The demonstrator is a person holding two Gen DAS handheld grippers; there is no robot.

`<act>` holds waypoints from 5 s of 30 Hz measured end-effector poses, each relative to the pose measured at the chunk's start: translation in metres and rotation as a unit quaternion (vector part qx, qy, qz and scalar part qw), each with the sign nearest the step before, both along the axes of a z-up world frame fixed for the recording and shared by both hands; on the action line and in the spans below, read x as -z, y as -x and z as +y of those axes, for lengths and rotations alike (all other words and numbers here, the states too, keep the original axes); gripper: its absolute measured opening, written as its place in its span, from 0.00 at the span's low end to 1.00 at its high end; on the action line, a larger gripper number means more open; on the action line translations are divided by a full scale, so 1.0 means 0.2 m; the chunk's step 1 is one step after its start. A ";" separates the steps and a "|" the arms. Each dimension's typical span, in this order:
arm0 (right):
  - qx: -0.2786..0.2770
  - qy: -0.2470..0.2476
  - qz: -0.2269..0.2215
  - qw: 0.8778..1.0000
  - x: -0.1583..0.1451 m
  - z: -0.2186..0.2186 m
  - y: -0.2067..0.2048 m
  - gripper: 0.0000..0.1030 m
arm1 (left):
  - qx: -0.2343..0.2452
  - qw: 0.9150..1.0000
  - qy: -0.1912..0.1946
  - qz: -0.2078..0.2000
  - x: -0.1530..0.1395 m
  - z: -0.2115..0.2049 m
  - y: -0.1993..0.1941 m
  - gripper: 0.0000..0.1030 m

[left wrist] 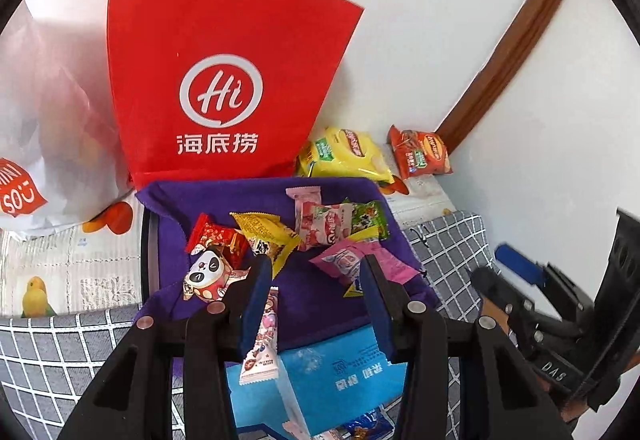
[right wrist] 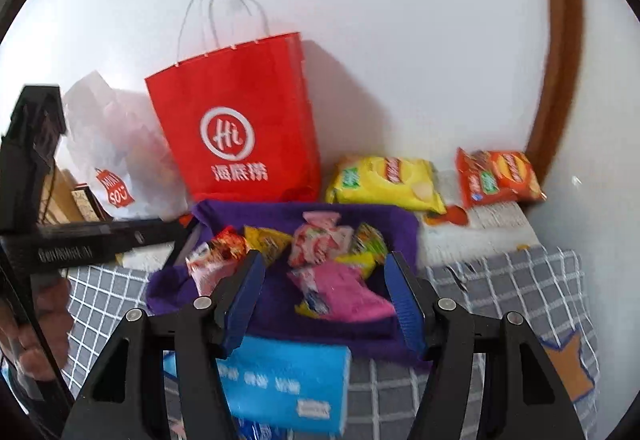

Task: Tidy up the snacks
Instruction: 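Move both open tools to the packets beside the blue tissue box, then grasp the blue biscuit packet with the right tool while the left tool grasps the pink wafer packet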

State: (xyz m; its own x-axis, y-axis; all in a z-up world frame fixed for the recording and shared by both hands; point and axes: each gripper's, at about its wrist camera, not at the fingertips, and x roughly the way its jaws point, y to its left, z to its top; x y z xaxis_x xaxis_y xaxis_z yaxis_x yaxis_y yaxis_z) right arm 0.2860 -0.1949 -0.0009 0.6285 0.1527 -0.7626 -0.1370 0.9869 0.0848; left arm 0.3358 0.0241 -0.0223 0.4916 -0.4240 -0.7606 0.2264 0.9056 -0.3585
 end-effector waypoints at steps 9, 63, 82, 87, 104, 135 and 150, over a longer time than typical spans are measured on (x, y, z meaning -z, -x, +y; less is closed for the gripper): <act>0.013 -0.001 0.037 0.999 0.07 -0.07 0.24 0.60 | 0.027 0.999 0.007 -0.019 -0.11 -0.06 0.11 0.51; -0.019 -0.040 0.087 0.995 0.66 0.17 0.61 0.59 | 0.062 0.997 0.033 -0.045 -0.28 -0.08 0.31 0.65; -0.024 0.045 0.048 0.998 0.64 -0.04 0.68 0.45 | 0.048 0.995 -0.051 -0.067 -0.20 -0.24 0.33 0.65; 0.011 0.013 0.069 0.997 0.69 -0.18 0.69 0.45 | 0.047 0.993 -0.076 -0.074 -0.19 -0.30 0.33 0.65; 0.013 -0.030 0.075 0.997 0.71 -0.25 0.69 0.46 | 0.005 0.993 -0.100 0.059 0.33 -0.12 0.62 0.65; 0.012 -0.048 0.076 0.996 0.72 -0.27 0.69 0.46 | -0.016 0.989 -0.108 0.101 0.69 -0.22 0.65 0.60; 0.010 -0.043 0.076 0.996 0.72 -0.26 0.69 0.47 | -0.004 0.990 -0.132 0.054 0.69 -0.15 0.73 0.45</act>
State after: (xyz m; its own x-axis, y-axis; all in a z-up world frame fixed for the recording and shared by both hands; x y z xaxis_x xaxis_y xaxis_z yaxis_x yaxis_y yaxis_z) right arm 0.1481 -0.2475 -0.1448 0.5105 0.2091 -0.8340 -0.0960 0.9778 0.1864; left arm 0.1907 -0.0061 -0.1602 0.4037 -0.2004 -0.8927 0.1923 0.9725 -0.1313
